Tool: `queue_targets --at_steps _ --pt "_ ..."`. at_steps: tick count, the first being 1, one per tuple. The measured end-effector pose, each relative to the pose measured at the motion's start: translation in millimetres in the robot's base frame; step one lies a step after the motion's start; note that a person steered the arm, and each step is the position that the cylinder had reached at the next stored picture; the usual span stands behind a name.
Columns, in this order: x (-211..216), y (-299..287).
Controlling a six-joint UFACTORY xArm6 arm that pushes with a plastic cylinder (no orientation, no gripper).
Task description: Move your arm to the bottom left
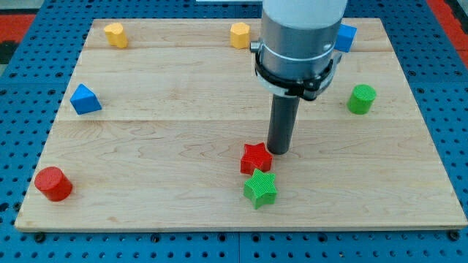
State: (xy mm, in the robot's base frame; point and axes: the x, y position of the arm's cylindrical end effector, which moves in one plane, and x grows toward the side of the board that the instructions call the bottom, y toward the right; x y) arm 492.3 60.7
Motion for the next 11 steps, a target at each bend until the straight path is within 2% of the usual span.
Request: queue_targets --at_steps 1,2,4,8,10,11 --pt "-30.1 -31.7" --pt "-45.6 -128.8" --pt "-44.4 -362.9" --pt "41.1 -365.5" --pt "114.8 -362.5" --pt "92.9 -333.9"
